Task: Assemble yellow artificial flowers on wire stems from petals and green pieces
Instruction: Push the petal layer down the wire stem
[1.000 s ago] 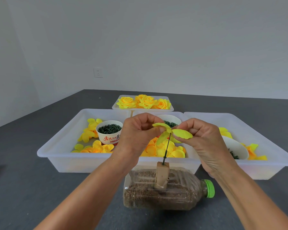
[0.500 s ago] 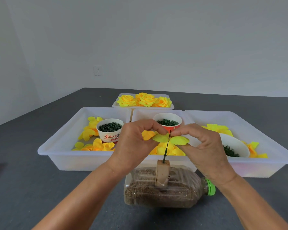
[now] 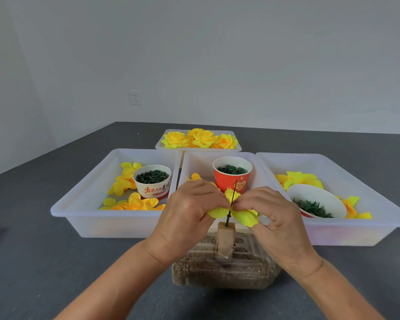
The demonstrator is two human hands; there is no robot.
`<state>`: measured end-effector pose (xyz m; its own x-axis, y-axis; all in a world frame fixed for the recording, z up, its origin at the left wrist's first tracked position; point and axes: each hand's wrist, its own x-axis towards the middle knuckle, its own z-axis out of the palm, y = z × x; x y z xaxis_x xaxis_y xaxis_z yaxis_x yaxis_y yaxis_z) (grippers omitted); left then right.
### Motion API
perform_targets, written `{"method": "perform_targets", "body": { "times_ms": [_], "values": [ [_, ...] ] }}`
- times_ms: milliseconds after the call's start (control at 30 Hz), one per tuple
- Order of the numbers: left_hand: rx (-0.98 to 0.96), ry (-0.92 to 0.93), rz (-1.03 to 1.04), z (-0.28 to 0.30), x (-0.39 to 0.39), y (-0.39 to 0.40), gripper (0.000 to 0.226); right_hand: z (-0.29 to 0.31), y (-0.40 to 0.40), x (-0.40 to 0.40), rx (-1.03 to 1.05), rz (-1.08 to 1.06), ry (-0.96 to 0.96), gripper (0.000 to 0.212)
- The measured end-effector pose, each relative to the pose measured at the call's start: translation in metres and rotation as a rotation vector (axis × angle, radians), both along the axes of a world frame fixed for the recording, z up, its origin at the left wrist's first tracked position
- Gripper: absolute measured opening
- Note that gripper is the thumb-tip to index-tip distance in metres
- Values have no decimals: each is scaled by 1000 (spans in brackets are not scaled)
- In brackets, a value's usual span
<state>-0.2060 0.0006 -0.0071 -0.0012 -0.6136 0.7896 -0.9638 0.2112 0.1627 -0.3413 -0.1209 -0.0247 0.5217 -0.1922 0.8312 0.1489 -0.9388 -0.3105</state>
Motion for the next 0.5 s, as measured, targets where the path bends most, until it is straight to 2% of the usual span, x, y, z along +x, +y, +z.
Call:
{"method": "perform_targets", "body": {
  "times_ms": [100,233,367,500],
  "values": [
    [4,-82,32,-3,-1,1,9,-1,0,-1,-99,-31,24,19],
    [-31,-150,75,-7,-4,3,18,-5,-1,-1,-154,-85,37,5],
    [-31,-123,125,-10,-6,3,29,-7,-3,-1,-168,-157,17,12],
    [-33,-131,111,-11,-7,3,12,-5,-2,-3,-251,-161,40,3]
  ]
}}
